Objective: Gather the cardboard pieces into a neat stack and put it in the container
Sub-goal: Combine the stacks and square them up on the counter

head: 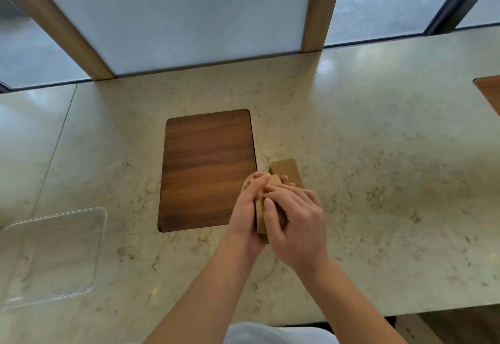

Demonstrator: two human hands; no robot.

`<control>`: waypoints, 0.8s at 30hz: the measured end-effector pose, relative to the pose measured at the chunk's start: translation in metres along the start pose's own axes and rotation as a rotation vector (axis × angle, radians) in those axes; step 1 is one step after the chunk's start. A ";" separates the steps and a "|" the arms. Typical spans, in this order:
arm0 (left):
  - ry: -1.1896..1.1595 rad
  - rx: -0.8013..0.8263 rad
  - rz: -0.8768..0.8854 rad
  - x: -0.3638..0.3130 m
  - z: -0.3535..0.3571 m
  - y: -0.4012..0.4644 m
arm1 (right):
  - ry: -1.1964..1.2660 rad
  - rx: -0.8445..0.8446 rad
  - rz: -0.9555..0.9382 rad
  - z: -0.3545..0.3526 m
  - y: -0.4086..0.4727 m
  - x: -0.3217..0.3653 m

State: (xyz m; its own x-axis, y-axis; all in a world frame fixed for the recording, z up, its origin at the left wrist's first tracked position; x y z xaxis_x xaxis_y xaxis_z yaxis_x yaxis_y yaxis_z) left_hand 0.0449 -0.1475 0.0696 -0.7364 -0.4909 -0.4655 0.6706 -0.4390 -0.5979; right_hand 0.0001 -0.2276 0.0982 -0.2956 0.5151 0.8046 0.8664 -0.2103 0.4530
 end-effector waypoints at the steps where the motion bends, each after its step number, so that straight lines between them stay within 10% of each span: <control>1: 0.036 -0.046 0.034 -0.001 -0.003 0.003 | 0.012 0.003 0.037 0.001 0.000 -0.003; 8: 0.386 -0.195 0.128 -0.008 0.005 0.028 | 0.638 -0.023 1.125 -0.004 -0.019 -0.034; 13: 0.797 -0.350 0.112 -0.010 0.020 0.042 | 0.474 -0.063 0.972 -0.017 -0.001 -0.047; 24: 0.729 -0.495 0.008 0.006 0.020 0.073 | -0.159 0.116 0.870 0.001 0.021 -0.064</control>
State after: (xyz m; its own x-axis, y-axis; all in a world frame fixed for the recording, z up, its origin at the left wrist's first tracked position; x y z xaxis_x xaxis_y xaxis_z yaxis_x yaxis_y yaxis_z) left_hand 0.0912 -0.1969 0.0363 -0.7188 0.1847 -0.6702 0.6847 0.0215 -0.7285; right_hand 0.0378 -0.2641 0.0560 0.5373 0.3234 0.7789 0.7959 -0.4998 -0.3416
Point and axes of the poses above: each hand's wrist, its own y-axis towards the middle knuckle, its own z-axis out of the palm, x = y × z, the point moved 3 cm from there along y, towards the middle knuckle, and after that the axes turned 14 degrees about y, right-handed, at the moved point
